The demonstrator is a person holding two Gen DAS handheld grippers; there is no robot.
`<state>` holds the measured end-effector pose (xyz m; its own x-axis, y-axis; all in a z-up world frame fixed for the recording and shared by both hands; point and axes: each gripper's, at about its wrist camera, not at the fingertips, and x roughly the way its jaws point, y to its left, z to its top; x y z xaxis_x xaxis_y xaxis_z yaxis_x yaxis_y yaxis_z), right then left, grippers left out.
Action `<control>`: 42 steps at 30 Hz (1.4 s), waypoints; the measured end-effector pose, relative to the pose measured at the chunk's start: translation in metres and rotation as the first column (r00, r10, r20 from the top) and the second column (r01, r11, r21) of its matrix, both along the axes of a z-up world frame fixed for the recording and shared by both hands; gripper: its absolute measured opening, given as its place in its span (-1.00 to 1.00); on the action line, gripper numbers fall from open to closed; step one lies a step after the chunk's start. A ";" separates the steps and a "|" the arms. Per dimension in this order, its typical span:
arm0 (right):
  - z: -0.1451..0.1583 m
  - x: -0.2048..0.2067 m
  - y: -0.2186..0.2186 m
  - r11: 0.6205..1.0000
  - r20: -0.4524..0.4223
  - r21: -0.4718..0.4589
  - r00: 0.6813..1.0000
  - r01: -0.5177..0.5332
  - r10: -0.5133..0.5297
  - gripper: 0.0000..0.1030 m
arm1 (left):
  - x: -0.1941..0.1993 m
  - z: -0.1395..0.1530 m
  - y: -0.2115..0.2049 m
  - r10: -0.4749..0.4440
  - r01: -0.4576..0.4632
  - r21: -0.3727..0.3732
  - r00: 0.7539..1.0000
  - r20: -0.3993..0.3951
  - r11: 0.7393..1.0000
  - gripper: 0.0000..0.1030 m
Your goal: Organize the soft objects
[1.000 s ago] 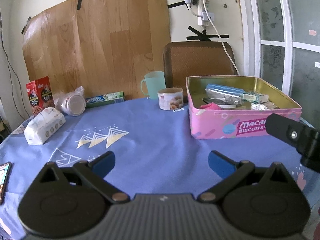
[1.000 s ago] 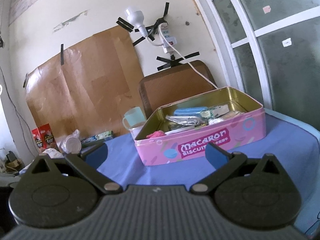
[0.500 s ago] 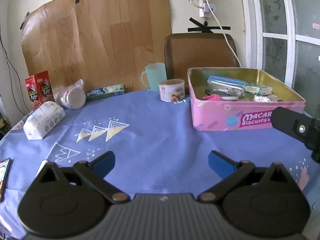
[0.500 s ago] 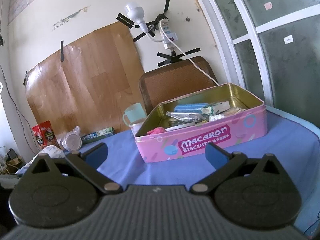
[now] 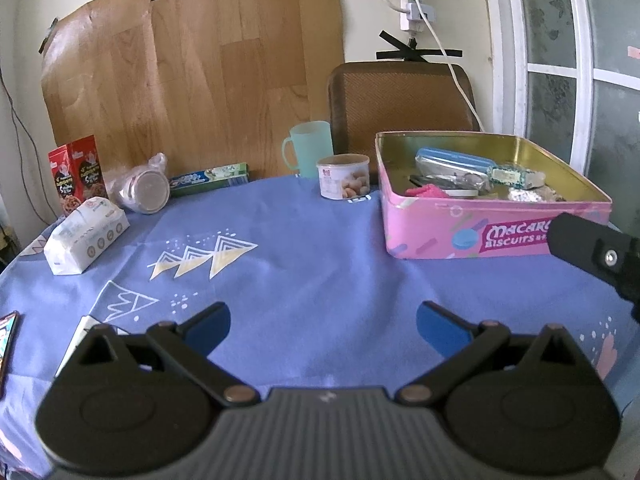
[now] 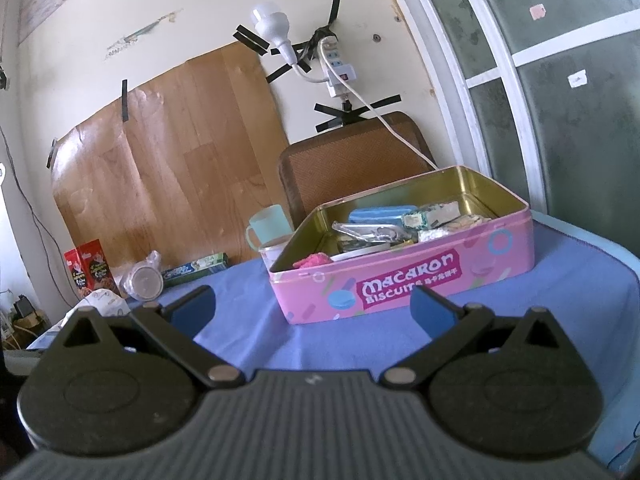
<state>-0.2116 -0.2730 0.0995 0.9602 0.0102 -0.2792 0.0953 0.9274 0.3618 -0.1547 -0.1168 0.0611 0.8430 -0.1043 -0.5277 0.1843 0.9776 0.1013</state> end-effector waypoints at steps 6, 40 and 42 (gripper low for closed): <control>-0.001 0.001 0.000 1.000 -0.009 -0.002 1.000 -0.012 0.012 1.00 | 0.001 -0.003 0.000 0.000 0.000 -0.004 1.000 -0.015 1.000 1.00; -0.004 0.001 -0.002 1.000 -0.021 0.009 1.000 0.001 -0.001 1.00 | 0.000 -0.006 0.001 -0.014 0.013 -0.016 1.000 -0.010 1.000 1.00; -0.002 -0.001 0.000 1.000 -0.005 -0.004 1.000 0.013 -0.013 1.00 | 0.000 -0.004 0.003 -0.013 0.013 -0.025 1.000 -0.002 1.000 1.00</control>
<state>-0.2129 -0.2734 0.0973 0.9589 -0.0032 -0.2839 0.1090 0.9274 0.3578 -0.1551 -0.1141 0.0570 0.8403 -0.1288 -0.5266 0.1975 0.9774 0.0761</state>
